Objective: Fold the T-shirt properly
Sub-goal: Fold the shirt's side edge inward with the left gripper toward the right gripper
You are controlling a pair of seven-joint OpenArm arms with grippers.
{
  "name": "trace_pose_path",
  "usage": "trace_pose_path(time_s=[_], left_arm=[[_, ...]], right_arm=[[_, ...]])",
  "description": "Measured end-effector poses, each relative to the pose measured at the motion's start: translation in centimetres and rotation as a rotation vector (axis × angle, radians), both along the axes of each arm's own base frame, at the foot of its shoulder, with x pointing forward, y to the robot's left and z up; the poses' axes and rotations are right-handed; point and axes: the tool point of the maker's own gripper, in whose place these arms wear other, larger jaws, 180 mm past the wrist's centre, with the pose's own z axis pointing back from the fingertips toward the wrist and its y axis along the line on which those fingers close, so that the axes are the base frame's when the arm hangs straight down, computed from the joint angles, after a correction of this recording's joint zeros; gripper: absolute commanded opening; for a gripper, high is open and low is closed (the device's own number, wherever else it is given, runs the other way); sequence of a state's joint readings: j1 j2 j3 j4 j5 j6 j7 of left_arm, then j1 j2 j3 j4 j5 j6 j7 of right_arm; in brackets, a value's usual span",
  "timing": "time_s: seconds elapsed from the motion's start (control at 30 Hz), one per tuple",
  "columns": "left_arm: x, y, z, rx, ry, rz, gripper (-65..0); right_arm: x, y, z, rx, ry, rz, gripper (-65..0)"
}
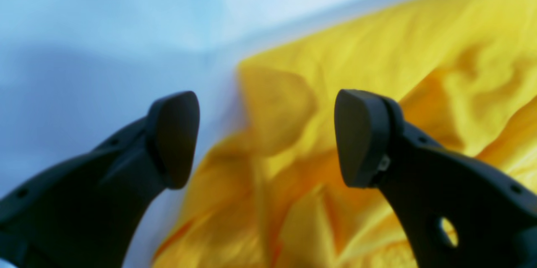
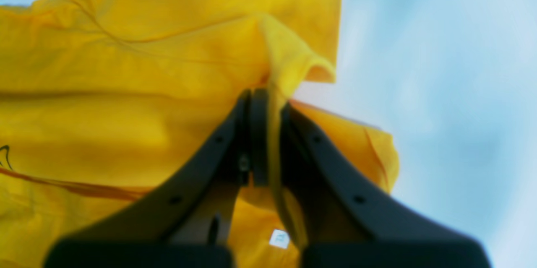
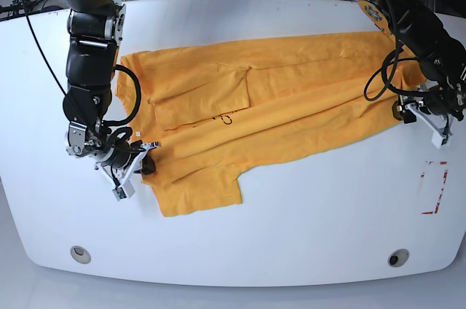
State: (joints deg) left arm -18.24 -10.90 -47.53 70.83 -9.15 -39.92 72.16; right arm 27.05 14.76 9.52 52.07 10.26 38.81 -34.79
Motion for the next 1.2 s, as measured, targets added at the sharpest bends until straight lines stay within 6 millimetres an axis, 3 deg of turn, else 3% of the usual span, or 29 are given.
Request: trace_pose_path(time_s=[0.23, 0.33, 0.43, 0.6, 0.97, 1.1, 1.2], left_arm=[[0.5, -0.9, -1.0, -0.050, -0.009, -0.009, -18.1], [1.1, -1.0, -1.0, -0.062, -0.019, -0.006, -22.4], [1.6, -1.3, -1.3, -0.088, -0.035, -0.003, -34.3], [2.4, -1.5, -1.8, -0.108, -0.086, 0.015, -64.9], [2.9, -2.5, -1.5, -0.066, -0.082, -0.043, -65.0], [3.6, -1.4, 1.4, 0.040, -0.135, -0.067, -65.0], [5.2, -1.8, 4.1, 0.123, -0.190, -0.132, -65.0]], right_arm=[[0.0, 0.0, 0.0, 0.000, 0.000, 0.000, -65.0], [0.0, 0.0, 0.0, 0.001, 0.000, 0.000, -65.0], [0.0, 0.0, 0.0, 0.001, -0.001, 0.000, -65.0], [0.0, 0.0, 0.0, 0.001, 0.000, 0.000, -65.0], [0.0, 0.0, 0.0, 0.000, -0.001, 0.000, -65.0], [0.0, -0.1, 0.0, -0.001, 0.000, 0.000, -65.0], [-0.1, -0.2, -0.1, -0.011, 0.017, 0.003, -65.0]])
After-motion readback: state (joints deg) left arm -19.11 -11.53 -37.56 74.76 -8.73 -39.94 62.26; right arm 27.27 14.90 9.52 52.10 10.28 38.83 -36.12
